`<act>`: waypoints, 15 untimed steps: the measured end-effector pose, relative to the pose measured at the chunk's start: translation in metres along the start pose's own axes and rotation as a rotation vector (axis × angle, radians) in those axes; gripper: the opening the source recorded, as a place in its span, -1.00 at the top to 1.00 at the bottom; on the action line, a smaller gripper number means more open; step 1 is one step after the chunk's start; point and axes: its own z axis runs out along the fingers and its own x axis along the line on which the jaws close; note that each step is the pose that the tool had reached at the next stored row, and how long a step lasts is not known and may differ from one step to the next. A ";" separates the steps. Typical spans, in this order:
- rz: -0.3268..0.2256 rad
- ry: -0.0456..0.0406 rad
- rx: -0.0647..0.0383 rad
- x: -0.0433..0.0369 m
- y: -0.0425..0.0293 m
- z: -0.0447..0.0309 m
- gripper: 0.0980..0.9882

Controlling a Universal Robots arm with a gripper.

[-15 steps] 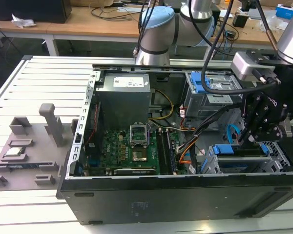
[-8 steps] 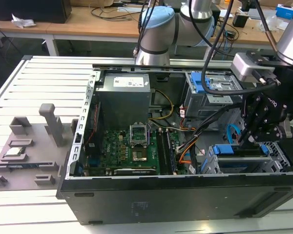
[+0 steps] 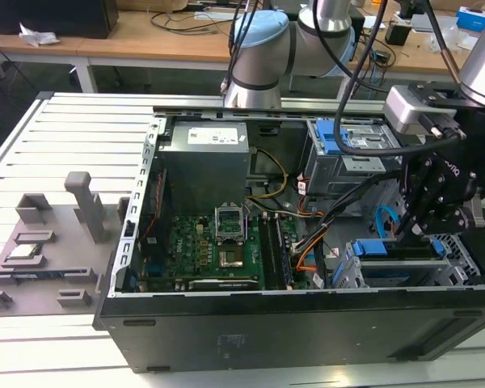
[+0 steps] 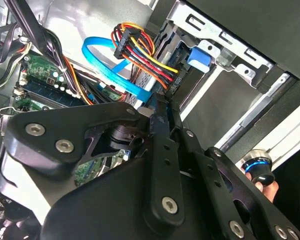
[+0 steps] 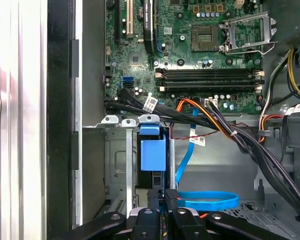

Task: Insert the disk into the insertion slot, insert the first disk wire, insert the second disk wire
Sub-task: 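Insert the second disk wire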

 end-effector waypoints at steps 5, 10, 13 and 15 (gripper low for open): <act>0.000 -0.0071 0.000 0.0000 0.0000 -0.0002 0.86; 0.000 -0.0072 0.000 0.0000 -0.0001 0.0019 0.86; 0.000 -0.0076 0.000 -0.0001 -0.0001 0.0033 0.86; 0.000 -0.0074 0.000 -0.0001 -0.0002 0.0050 0.86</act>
